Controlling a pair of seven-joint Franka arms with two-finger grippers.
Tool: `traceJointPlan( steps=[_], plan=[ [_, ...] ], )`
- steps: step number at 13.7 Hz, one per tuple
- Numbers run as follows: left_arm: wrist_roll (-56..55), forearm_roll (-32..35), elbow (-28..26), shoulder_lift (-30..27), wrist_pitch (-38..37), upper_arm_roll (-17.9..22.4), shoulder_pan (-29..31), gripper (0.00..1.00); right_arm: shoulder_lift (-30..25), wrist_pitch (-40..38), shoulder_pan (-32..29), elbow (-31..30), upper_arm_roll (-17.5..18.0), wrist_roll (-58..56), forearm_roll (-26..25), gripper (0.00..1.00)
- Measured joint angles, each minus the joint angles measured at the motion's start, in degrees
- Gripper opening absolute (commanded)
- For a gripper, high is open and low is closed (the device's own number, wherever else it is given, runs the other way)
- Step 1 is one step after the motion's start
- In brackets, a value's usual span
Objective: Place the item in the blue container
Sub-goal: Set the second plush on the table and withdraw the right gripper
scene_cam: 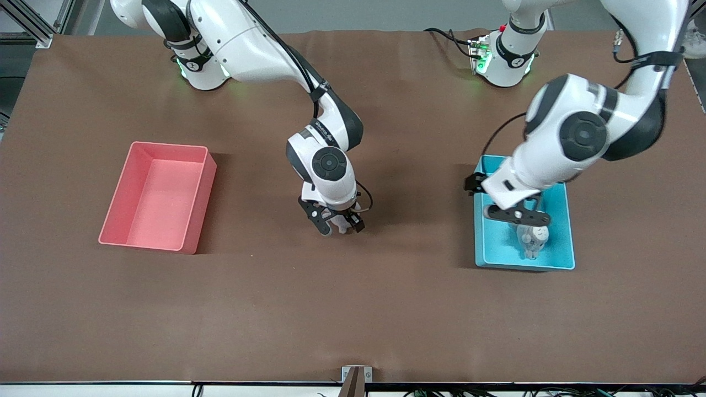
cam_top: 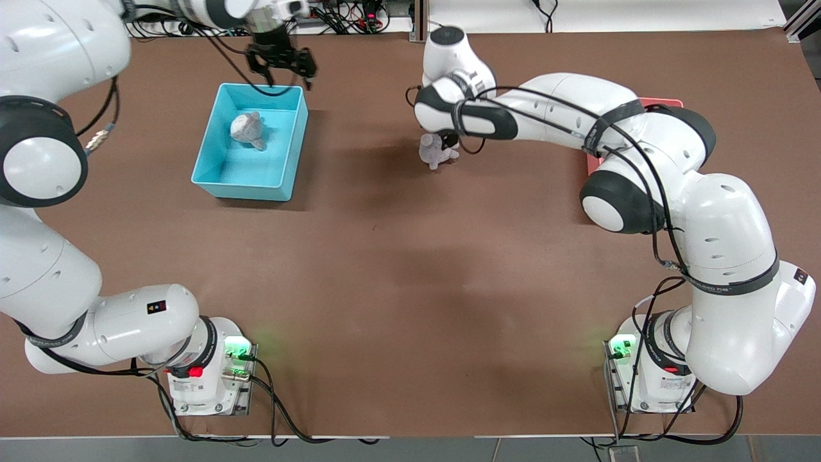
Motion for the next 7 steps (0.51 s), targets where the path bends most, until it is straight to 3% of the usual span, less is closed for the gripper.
traceJointPlan(
  steps=[3,7],
  plan=[
    [-9.8,0.0,0.3,4.0,5.7,0.0,-6.7,1.00,-3.5,-8.5,-2.6,2.5,-1.1,-16.6,0.0,1.00],
    [-20.6,0.0,0.6,10.9,15.3,0.1,-13.4,1.00,-11.4,-21.0,-12.2,2.5,-1.9,-38.1,0.0,1.00]
  ],
)
